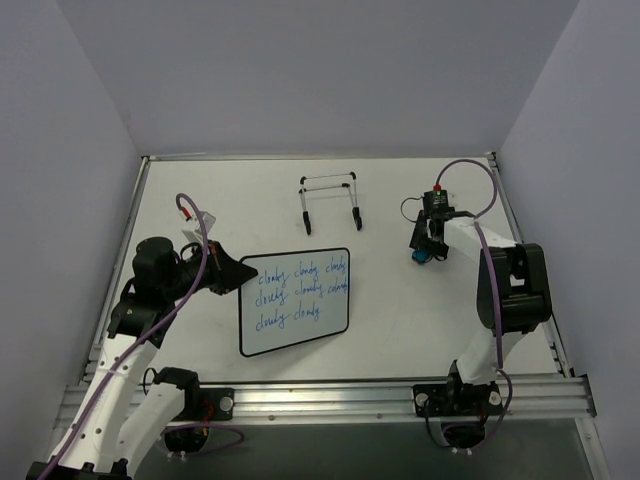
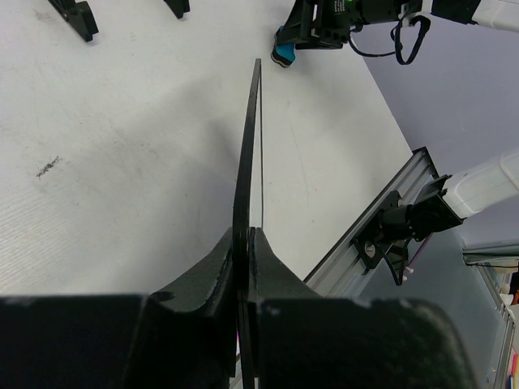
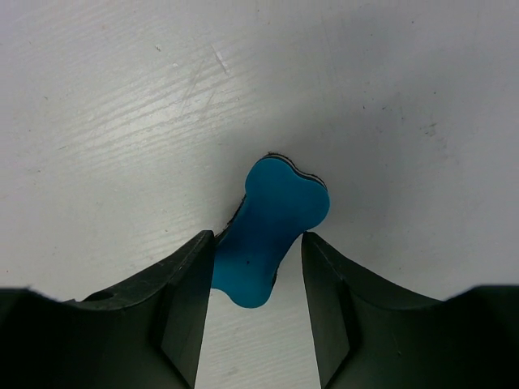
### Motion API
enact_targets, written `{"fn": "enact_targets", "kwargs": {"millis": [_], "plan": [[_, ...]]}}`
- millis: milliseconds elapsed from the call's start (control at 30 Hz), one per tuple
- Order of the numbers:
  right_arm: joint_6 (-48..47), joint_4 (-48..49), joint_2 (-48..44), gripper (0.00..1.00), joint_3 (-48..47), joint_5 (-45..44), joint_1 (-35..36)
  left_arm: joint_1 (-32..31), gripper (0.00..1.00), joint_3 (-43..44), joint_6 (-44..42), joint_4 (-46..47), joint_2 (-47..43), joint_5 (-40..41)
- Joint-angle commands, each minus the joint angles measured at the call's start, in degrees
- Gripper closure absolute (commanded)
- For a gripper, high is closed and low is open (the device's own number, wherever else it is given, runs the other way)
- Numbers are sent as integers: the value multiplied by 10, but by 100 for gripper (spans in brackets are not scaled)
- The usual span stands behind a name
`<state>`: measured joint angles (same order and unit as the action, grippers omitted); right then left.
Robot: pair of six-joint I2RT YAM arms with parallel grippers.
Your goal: Erase the whiteboard
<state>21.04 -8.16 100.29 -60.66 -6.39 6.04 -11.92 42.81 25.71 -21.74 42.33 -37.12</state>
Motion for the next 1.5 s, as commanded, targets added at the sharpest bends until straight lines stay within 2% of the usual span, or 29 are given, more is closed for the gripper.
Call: {"fn": "enact_targets", "kwargs": {"millis": [0, 367, 533, 767, 1467], "plan": [[9, 4, 1, 57, -8, -13, -1, -4, 98, 11, -34, 5, -1, 14], [51, 31, -54, 53, 7, -4, -6, -7, 98, 11, -34, 6, 1, 10], [82, 45, -47, 53, 23, -27, -11, -8, 98, 11, -34, 5, 0, 10], [127, 65, -84, 52, 59, -56, -9, -11, 98, 11, -34, 3, -4, 13], [170, 100, -68, 53, 79, -85, 9, -18, 98, 11, -36, 0, -6, 14]]}}
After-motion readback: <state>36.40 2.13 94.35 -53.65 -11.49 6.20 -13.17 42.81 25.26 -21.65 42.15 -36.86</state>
